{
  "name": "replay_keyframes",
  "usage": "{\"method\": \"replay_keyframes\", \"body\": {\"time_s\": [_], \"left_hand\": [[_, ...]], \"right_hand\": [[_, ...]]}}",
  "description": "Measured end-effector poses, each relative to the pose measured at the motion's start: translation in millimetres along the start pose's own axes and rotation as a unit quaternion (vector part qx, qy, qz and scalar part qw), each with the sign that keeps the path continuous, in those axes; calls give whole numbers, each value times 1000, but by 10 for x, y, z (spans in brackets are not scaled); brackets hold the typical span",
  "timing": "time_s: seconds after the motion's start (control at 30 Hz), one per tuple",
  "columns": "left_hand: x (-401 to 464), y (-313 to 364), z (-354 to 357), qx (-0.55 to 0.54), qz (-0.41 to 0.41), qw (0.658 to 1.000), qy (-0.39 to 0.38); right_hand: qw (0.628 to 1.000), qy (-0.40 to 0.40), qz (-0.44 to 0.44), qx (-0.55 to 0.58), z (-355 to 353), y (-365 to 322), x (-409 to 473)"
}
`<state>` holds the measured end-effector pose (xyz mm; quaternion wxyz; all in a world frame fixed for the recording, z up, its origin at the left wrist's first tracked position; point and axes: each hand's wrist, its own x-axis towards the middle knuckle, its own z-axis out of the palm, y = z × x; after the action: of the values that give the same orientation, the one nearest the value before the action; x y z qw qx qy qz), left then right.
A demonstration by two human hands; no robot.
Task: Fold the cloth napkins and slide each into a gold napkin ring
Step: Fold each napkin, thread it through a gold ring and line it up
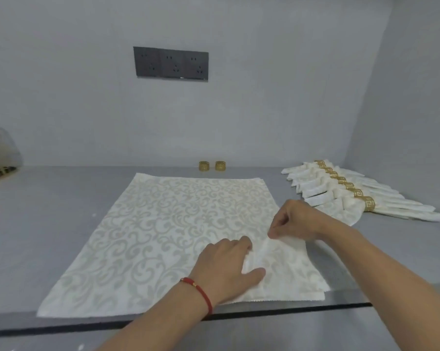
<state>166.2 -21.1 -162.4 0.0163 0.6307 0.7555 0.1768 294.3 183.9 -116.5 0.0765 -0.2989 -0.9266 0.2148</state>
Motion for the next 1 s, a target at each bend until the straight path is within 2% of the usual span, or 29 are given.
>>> {"method": "replay_keyframes", "body": {"time_s": [0.1,0.23,0.3,0.37,0.43,0.57,0.67,0.77,0.87,1.0], "left_hand": [[27,-74,-32,-70,-14,997,-14],[133,-211,-214,-25,-35,995,86],[176,-314,-382,39,-26,987,151],[215,-462,-540,80,-12,982,171],[222,-591,-630,40,12,986,159],[97,-694,-656,-59,42,987,146],[-61,-805,-674,-60,14,997,51],[-184,-904,-688,55,17,998,-15],[-286,-927,-729,38,17,998,-46],[-461,-936,-829,20,22,997,-77]], "right_hand": [[997,26,-52,-45,-61,-191,95],[987,93,-93,-91,7,-285,216],[989,39,-91,-107,-8,-269,173],[990,-31,-79,-112,-15,-237,148],[991,-26,-56,-119,87,-202,164],[987,76,-45,-134,325,-69,252],[983,121,-75,-114,314,17,304],[979,89,-103,-153,191,-10,103],[978,37,-97,-181,165,-73,-236],[987,-4,-99,-127,212,-152,-649]]}}
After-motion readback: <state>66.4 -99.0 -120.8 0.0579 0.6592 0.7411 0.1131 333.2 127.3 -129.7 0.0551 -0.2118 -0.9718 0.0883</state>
